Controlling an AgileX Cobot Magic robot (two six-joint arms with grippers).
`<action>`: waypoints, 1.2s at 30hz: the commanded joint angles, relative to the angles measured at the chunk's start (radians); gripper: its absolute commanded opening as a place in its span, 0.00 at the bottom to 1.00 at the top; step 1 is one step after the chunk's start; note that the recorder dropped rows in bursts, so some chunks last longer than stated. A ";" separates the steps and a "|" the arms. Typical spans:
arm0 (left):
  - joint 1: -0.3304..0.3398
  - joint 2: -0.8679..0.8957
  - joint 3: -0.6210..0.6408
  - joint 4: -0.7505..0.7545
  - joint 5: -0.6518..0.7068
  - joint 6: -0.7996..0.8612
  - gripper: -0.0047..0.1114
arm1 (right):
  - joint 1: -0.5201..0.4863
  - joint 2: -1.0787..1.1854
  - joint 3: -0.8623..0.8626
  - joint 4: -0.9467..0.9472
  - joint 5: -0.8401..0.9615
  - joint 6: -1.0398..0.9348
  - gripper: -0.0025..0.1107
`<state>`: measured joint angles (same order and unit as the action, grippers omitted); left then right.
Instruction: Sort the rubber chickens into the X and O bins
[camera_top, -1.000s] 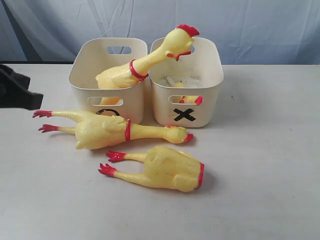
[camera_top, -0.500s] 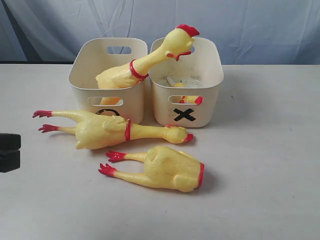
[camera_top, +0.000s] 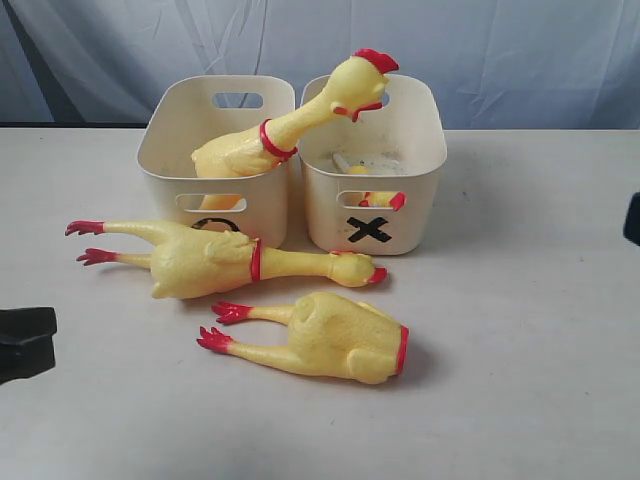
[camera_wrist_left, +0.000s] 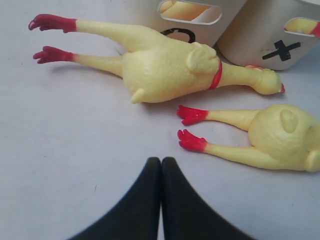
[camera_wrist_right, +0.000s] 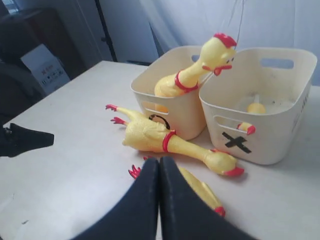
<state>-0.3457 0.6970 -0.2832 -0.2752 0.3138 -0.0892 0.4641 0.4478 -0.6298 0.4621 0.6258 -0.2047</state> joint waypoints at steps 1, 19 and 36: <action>0.004 -0.009 0.006 -0.029 -0.029 -0.003 0.04 | -0.002 0.082 0.002 -0.007 0.011 -0.002 0.01; 0.004 0.274 -0.114 0.042 -0.373 0.179 0.42 | -0.002 0.115 0.002 -0.014 -0.004 -0.008 0.01; 0.004 0.385 -0.118 0.015 -0.287 0.174 0.42 | -0.002 0.657 -0.010 0.024 -0.043 -0.187 0.01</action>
<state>-0.3457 1.0759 -0.3961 -0.2486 0.0280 0.0869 0.4641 1.0011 -0.6298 0.4572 0.6054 -0.3759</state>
